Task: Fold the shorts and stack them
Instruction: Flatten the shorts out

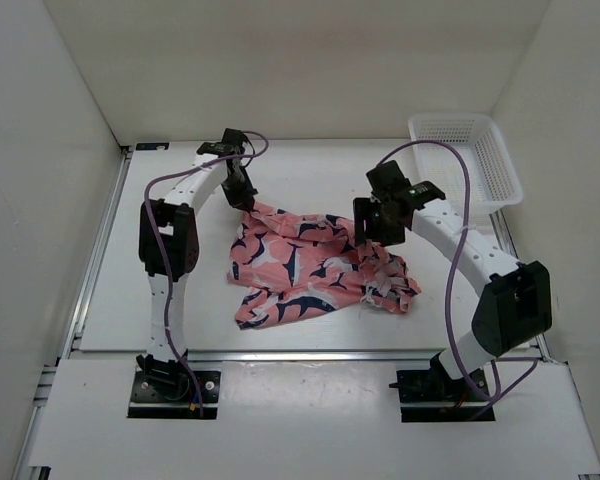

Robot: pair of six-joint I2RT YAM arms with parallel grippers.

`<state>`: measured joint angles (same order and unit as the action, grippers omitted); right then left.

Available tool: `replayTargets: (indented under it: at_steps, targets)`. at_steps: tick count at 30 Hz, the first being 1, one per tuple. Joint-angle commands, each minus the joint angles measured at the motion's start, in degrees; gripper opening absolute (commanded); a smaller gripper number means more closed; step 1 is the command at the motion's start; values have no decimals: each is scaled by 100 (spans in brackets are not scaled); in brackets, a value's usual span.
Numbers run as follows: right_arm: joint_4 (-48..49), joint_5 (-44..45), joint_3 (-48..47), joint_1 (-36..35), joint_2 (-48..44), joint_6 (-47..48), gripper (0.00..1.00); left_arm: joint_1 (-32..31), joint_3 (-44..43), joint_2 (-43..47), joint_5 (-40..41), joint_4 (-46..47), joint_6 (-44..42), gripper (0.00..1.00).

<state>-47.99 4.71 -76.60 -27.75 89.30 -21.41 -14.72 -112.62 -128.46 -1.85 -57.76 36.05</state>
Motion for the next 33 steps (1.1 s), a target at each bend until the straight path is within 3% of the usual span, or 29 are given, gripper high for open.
replayTargets:
  at_steps: [1,8,15,18,21,22,26,29,33]
  targets:
    - [105,-128,101,24,-369,-171,71,-145,144,542,70,230,-11,10]
    - [0,292,-4,-450,-167,-4,72,-198,144,656,-53,283,-11,10]
    - [-377,1698,-171,-1197,88,-161,72,-198,144,761,-53,283,-63,10]
    - [-510,2277,-232,-1320,342,-354,67,-198,144,761,-105,283,-63,10]
    - [-571,2569,-286,-1382,536,-416,53,-198,144,814,-105,283,-63,10]
    - [-632,2657,-364,-1382,536,-469,41,-198,144,814,-105,283,-63,10]
    - [-800,3053,-488,-1382,694,-601,12,-198,196,867,-105,283,-63,10]
    - [-932,3229,-698,-1382,441,-532,0,-198,196,981,-105,283,-116,10]
    - [-1282,3229,-1549,-1049,378,-101,0,20,-566,1086,0,-120,-335,10]
